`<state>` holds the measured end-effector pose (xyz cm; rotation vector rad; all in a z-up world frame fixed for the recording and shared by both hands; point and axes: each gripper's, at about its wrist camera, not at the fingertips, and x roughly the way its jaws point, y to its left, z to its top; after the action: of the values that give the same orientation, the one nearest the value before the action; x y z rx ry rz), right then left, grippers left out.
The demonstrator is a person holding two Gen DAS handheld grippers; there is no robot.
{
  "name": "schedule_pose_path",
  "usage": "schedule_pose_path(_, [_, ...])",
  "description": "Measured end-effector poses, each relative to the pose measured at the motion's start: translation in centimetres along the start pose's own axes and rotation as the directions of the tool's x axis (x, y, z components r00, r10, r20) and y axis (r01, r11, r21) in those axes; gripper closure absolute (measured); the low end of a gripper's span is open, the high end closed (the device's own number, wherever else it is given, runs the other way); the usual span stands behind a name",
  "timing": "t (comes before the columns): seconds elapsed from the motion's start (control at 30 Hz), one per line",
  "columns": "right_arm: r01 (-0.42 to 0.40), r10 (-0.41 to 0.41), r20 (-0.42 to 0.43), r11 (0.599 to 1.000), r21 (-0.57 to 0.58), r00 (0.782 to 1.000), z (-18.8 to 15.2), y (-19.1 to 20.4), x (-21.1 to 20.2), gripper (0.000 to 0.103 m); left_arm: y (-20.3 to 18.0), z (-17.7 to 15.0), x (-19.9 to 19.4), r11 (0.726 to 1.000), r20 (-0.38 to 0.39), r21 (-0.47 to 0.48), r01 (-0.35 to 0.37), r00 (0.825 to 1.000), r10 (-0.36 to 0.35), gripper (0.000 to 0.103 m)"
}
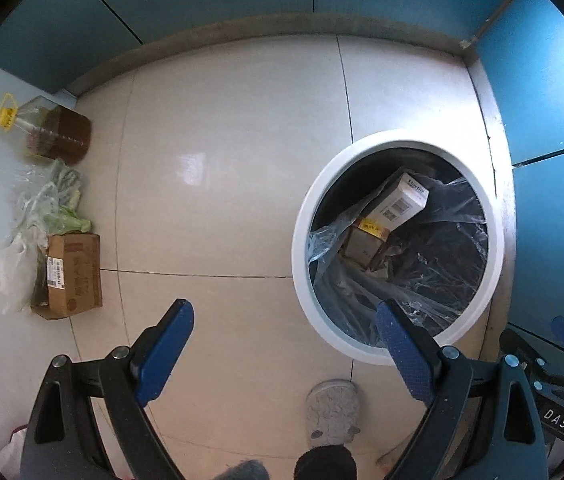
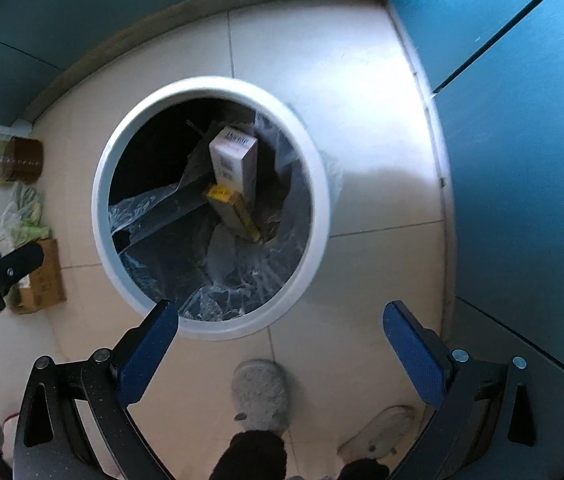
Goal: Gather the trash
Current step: 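Raise both tools away from the bin back toward the counter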
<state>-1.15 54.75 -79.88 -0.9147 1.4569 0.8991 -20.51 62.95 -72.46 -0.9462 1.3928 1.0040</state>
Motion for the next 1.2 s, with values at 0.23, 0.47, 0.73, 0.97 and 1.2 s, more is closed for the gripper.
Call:
schedule_pose_path(0.23, [0.019,-0.019,0.121,1.0,0.0,0.992,-1.5,1.1,-7.2,0.0,0.0,-2.7,-6.1,1.0,0.059,0.009,-0.011,0.998,0.011,0.01])
schedule_pose_path(0.47, [0.005,-0.005,0.186,1.0,0.002,0.983,-4.3,2.2,-17.7,0.0,1.0,-5.7,-16.1,1.0,0.112,0.003,0.023,0.993,-0.023,0.01])
schedule_pose_path(0.73, [0.0,0.001,0.24,1.0,-0.003,0.971,-9.8,3.5,-32.4,0.0,2.1,-10.4,-29.1,0.996,0.164,0.039,0.08,0.983,-0.085,0.01])
schedule_pose_path(0.97, [-0.022,0.012,0.317,0.999,0.029,0.948,-14.2,4.0,-44.0,0.0,3.7,-13.9,-38.5,0.995,0.228,0.035,0.092,0.969,-0.097,0.01])
schedule_pose_path(1.2, [-0.184,0.137,0.397,0.98,0.081,0.907,-16.7,1.3,-51.9,0.0,2.1,-15.4,-46.5,0.999,0.382,0.049,0.013,0.924,-0.031,0.008])
